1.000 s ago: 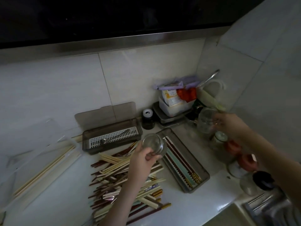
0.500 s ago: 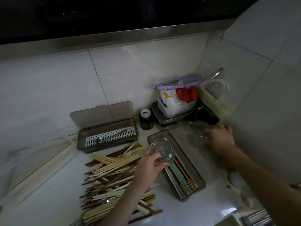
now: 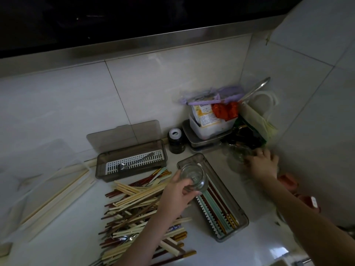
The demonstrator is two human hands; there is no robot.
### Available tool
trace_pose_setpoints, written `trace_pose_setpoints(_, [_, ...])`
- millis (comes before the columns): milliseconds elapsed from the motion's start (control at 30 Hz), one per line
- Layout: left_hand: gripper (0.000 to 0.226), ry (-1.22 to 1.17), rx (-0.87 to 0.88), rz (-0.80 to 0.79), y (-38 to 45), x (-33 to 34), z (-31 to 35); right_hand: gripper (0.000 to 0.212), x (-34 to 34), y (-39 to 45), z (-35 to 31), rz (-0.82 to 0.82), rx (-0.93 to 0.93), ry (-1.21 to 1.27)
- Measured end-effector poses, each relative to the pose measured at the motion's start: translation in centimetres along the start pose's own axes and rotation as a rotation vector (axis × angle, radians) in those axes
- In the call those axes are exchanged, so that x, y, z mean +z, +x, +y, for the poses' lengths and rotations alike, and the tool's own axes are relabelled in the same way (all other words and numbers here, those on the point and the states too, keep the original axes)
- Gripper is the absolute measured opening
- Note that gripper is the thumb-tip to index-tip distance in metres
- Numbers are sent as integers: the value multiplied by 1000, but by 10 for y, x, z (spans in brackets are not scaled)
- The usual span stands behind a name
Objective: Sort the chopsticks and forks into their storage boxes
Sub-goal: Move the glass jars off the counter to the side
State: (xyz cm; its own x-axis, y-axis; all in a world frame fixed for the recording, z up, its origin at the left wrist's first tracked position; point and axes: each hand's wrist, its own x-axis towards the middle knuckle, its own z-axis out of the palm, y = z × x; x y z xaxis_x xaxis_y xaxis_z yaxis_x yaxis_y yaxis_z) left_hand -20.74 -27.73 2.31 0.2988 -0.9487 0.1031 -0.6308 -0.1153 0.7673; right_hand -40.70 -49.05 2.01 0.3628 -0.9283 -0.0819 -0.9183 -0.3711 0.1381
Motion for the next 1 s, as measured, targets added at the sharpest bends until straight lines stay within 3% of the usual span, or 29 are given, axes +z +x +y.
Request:
trace_pose_setpoints(267, [16, 24, -6, -12, 2, -1, 2, 38, -1, 11, -4, 1, 7, -17])
trace_pose_setpoints(400, [15, 3, 8, -8, 3, 1, 3, 44, -6, 13, -4, -54, 22, 126])
trace_pose_setpoints(467, [17, -15, 5, 1, 3, 1, 5, 50, -13, 14, -3, -41, 28, 276])
trace_pose_setpoints(600, [28, -16, 5, 17, 5, 1, 10, 41, -45, 0, -13, 299, 141, 967])
trace_pose_setpoints(667, [25, -33, 9, 25, 6, 2, 12, 47, -69, -20, -29, 439, -78, 1118])
trace_pose_setpoints(733, [20, -38, 23, 34, 6, 3, 18, 52, -78, -42, -44, 381, -500, 963])
trace_pose_setpoints(800, [23, -54, 34, 51, 7, 2, 25, 44, -79, -61, -58, 120, -717, 647])
trace_pose_setpoints(900, [38, -69, 49, 64, 6, 1, 34, 35, -71, -79, -67, -66, -647, 317])
trace_pose_setpoints(1000, [31, -78, 36, 65, 2, -2, 41, 27, -71, -83, -66, -1, -598, 341])
